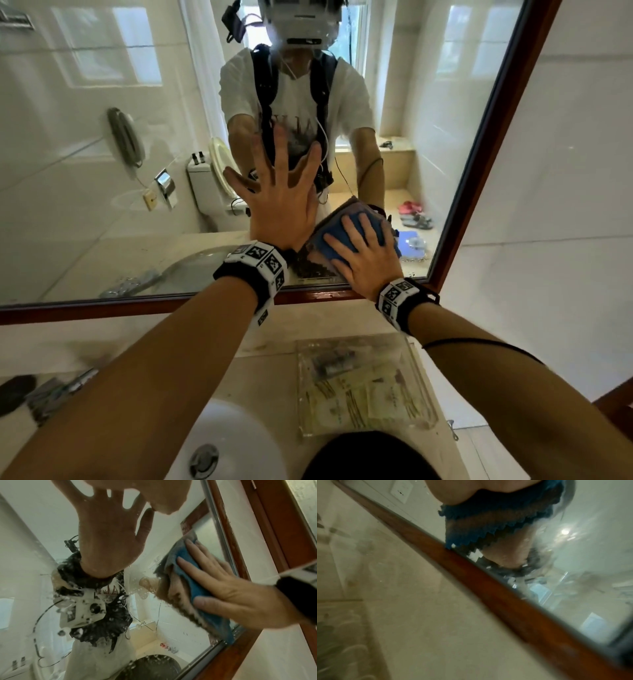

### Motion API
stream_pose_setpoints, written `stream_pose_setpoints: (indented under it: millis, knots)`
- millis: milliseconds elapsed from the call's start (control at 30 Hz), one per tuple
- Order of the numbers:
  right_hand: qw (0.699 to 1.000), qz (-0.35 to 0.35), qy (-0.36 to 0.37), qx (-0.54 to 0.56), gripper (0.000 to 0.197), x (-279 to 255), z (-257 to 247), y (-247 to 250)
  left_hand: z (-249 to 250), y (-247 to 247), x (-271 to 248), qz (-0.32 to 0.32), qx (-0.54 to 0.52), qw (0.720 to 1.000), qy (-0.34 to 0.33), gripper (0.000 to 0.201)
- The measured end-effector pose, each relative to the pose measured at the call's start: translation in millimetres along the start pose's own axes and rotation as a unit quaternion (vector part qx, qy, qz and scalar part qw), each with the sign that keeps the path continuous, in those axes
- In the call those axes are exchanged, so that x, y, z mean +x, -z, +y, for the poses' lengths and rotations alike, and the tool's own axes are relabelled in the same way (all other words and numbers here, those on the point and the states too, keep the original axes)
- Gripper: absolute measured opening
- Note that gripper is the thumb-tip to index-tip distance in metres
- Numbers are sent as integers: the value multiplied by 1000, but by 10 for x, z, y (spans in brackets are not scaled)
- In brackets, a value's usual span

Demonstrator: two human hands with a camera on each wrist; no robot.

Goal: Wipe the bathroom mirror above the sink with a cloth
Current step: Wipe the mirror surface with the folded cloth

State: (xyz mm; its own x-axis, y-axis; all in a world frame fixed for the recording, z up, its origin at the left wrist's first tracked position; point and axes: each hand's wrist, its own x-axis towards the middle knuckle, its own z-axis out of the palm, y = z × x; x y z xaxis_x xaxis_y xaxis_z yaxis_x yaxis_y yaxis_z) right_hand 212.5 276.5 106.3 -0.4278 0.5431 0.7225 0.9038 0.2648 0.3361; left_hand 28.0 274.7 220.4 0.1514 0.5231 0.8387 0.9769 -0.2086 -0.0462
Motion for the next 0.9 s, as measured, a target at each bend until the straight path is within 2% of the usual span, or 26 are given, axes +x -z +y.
stream_pose_setpoints:
  millis: [133,267,433,733,900]
  knots:
    - [990,56,-131,4,60,308,539,296,6,-9,8,-8,0,1000,12,59]
    - [983,43,-177,-8,65,347,772,417,30,-10,3,-14,-9,1000,20,59]
    - [953,40,-301,8,70,53,583,189,27,-18,-4,-15,4,1000,15,58]
    - [919,34,-389,62,69,-323,216,-145,27,-28,-16,-16,10,1000,10,56]
    - [866,39,-487,104,70,-332,-99,-299,28,-50,-6,-13,17,1000,8,57]
